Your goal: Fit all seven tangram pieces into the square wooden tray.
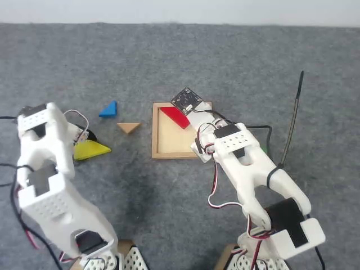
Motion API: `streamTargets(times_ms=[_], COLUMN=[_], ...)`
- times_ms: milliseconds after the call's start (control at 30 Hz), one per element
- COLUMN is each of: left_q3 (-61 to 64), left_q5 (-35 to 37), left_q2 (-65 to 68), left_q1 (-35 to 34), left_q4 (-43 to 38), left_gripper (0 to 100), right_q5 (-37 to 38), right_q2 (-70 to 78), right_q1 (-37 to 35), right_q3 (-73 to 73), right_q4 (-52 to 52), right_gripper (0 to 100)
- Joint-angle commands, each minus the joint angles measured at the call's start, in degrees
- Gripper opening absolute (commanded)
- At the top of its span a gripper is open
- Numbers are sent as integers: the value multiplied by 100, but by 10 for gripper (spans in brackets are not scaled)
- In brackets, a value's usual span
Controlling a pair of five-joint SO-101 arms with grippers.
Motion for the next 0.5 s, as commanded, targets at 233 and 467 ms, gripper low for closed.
streamTargets(times_ms=[233, 467], left_q3=[-382, -374], left_q5=[-316, -651], left_q2=[220, 167], left_q1=[35, 44], left_q4=[185, 185], left_gripper=[220, 141], right_q5=[62, 62], right_q2=[-242, -242], right_q1=[-22, -22], right_q3=[-35, -35], right_q4=[-75, -75], right_gripper=[10, 10])
